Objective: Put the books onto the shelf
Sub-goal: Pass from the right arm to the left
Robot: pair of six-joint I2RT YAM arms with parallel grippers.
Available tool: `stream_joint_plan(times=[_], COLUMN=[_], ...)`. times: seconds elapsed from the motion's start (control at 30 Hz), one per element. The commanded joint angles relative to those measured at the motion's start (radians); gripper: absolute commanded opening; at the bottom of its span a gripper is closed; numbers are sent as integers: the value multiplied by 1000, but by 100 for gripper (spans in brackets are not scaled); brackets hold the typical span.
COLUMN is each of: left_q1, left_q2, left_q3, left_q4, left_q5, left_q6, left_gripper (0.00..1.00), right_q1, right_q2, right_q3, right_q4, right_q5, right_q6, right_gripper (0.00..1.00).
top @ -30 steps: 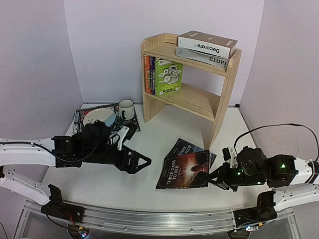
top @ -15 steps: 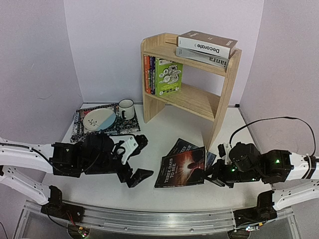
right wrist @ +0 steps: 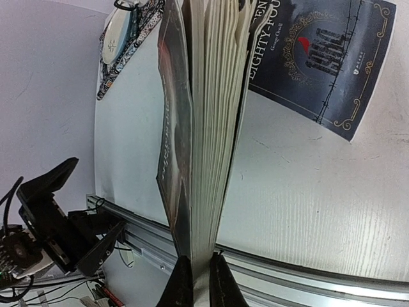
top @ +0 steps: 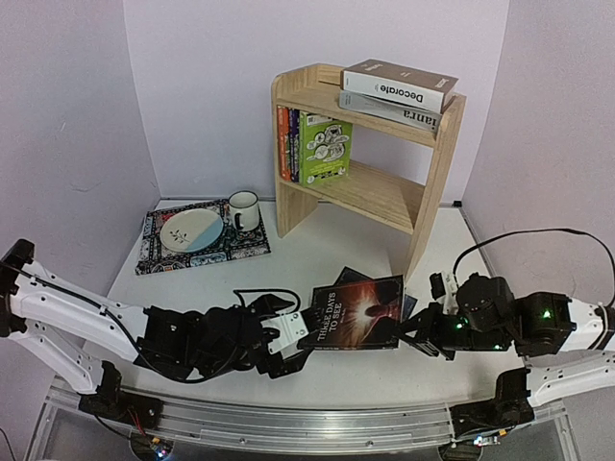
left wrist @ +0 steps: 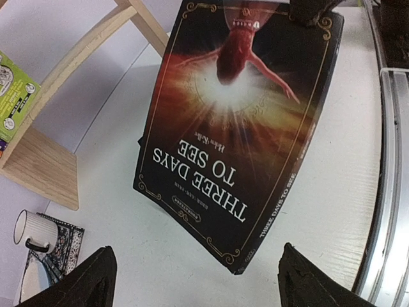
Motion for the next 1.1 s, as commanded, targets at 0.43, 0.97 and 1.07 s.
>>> stream_joint_plan(times=[0.43,0.97,1.07], left_q1=[-27,-21,2], left_q2=[55,176,199], left_q3=[-39,2,9], left_q4=[150,167,172], left_q5=[30,-39,-26], left_q6=[152,255,242], left_gripper=[92,78,73], right_q1=[1,1,0], right_q2=[-109,-138,-139], right_q3=[-46,-115,-123], right_q4=[71,243,260], right_q5=[74,48,39], right_q6=[88,256,272], right_gripper=[0,0,0])
